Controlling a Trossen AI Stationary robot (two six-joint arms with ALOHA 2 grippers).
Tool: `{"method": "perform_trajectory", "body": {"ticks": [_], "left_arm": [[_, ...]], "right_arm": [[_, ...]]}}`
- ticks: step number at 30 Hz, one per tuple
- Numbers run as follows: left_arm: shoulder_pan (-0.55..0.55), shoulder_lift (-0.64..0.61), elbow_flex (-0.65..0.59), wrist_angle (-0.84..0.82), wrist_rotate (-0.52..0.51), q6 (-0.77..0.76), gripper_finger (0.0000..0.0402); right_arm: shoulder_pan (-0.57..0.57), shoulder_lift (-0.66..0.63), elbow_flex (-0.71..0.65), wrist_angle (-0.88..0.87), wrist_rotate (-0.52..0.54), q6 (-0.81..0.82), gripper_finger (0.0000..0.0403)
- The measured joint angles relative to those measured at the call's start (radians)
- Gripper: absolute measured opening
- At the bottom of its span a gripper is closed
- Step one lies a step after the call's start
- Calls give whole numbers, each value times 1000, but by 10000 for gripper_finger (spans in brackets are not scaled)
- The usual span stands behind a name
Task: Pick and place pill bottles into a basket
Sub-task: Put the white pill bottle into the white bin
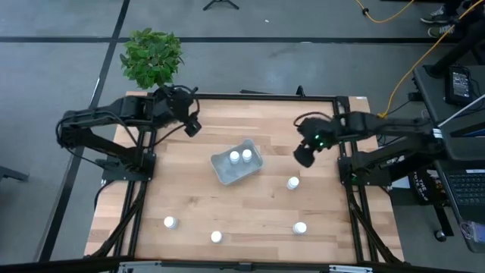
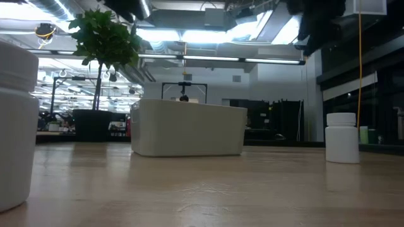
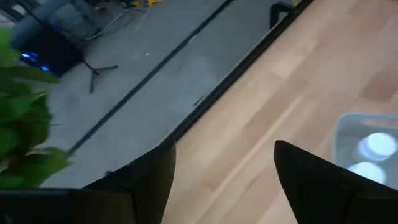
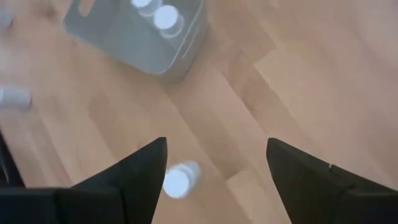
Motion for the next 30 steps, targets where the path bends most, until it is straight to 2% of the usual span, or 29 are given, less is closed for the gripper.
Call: {"method": "perform_trajectory", "body": {"ticks": [8, 16, 22, 30], "left_arm": [[0, -62, -8, -16, -13, 80, 265], [0, -107, -9, -43, 44, 83, 265], [0, -112, -9, -49, 50, 83, 265], [0, -112, -9, -49, 52, 75, 265]], "right_arm": [[93, 97, -91, 41, 45, 328, 275], [141, 173, -183, 149, -6, 593, 276], [195, 245, -190, 148, -20, 676, 275], [238, 324, -190, 173, -84, 701, 275]]}}
